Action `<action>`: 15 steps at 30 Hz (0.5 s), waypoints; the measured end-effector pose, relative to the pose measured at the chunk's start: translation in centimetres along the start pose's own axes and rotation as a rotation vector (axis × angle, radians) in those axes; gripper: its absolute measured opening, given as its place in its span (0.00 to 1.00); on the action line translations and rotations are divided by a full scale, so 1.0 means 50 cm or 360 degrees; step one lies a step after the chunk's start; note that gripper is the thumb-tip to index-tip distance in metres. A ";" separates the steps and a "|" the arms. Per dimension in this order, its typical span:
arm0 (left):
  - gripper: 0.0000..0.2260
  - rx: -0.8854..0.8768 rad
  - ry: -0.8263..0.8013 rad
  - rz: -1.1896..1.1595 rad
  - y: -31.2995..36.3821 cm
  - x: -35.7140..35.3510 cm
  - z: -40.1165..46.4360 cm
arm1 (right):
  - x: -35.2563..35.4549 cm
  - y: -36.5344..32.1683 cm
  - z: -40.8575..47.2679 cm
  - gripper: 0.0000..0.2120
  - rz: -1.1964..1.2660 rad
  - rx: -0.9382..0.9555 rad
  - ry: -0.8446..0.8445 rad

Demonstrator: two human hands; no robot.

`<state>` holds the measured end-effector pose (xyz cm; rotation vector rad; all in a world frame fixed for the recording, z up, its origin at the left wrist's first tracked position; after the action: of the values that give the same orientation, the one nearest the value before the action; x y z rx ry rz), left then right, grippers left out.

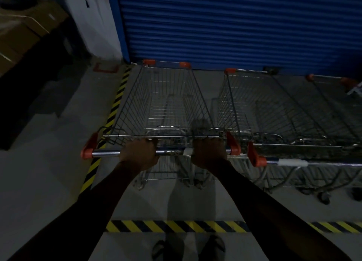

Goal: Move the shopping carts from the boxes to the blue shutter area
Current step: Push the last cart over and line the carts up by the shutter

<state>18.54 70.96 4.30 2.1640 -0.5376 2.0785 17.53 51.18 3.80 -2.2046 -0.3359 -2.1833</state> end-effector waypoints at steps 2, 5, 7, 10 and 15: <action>0.19 0.0001 0.0005 0.0034 0.005 0.004 -0.007 | 0.005 0.000 -0.003 0.22 0.0014 -0.0006 -0.0019; 0.19 -0.0016 -0.0009 0.0048 0.013 0.006 -0.016 | -0.003 0.004 -0.011 0.20 -0.0074 -0.0089 -0.0101; 0.18 -0.0018 -0.0006 0.0040 0.017 0.008 -0.022 | -0.003 0.007 -0.017 0.18 -0.0073 -0.0113 -0.0059; 0.18 -0.0009 0.0025 0.0048 0.019 0.012 -0.036 | 0.002 -0.001 -0.024 0.18 -0.0063 -0.0009 0.0008; 0.20 -0.0016 0.0032 0.0060 0.017 0.010 -0.050 | 0.003 -0.008 -0.046 0.22 -0.0014 -0.0011 0.0019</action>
<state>15.89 70.85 4.81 2.1417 -0.5902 2.1094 15.22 51.20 3.94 -2.1970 -0.3394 -2.2042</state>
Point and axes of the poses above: each hand's wrist, its own z-axis towards the middle knuckle, its own x-axis out of the back of the hand, y = z × x, the point moved 6 cm from there along z, towards the middle knuckle, and after that the axes turned 2 degrees about -y, right-handed, at the moved point
